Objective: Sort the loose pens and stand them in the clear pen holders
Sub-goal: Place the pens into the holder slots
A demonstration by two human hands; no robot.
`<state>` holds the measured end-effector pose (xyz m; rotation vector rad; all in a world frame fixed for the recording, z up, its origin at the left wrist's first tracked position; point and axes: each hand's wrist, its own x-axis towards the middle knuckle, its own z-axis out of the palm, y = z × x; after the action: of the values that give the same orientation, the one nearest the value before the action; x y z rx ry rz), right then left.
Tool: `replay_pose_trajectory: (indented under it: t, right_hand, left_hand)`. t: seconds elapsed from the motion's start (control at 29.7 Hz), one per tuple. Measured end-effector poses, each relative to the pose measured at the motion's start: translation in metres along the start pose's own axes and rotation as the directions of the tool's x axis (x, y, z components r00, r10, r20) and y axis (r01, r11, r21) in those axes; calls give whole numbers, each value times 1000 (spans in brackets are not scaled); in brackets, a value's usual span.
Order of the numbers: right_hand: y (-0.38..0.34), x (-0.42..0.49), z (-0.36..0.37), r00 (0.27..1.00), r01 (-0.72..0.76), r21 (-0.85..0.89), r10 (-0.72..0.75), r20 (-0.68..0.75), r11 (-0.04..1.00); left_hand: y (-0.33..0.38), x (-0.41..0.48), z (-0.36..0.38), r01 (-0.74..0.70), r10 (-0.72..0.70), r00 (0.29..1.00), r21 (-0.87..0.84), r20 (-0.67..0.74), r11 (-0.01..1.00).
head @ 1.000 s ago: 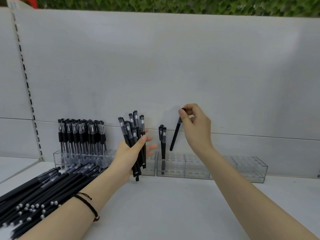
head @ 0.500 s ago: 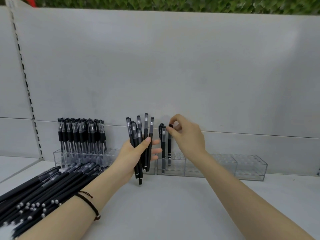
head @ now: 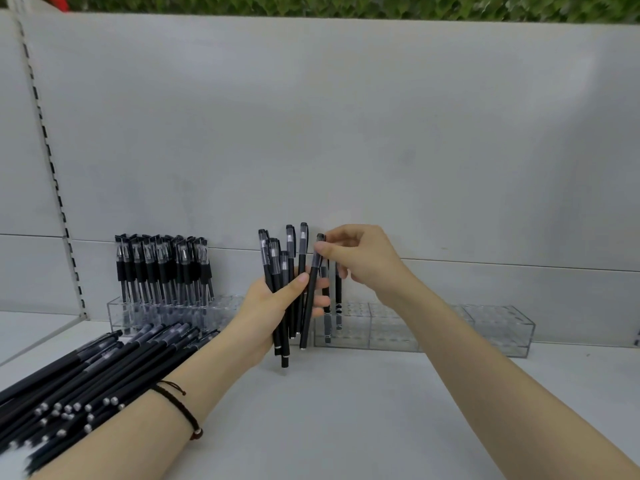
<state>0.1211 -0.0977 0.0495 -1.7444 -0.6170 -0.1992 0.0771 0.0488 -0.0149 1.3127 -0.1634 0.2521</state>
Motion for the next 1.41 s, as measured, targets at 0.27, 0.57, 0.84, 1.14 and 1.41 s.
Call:
replay_pose_trajectory:
  t: [0.27,0.57,0.84,1.14,1.41]
  right_hand:
    - [-2,15,-10,935,125,-54,-136,-329,991]
    - [14,14,-9,931,146,-263,-222,-291,954]
    - [11,10,-6,958,140,-431,-232,-169,891]
    - [14,7,-10,994,-34,-581,-32,-103,813]
    - [-9,2,-7,979,134,-260,-169,-113,956]
  left_hand:
    - [-2,2,-1,9,-10,999,-37,-32,999]
    - [-2,4,-3,-24,31,993,63,-115,998]
    - [-1,4,-4,-11,13,992,23,-125,1000]
    - [3,-1,-1,10,-15,997,-68,-75,998]
    - [4,-6,5,39,-38,999,-40,19,998]
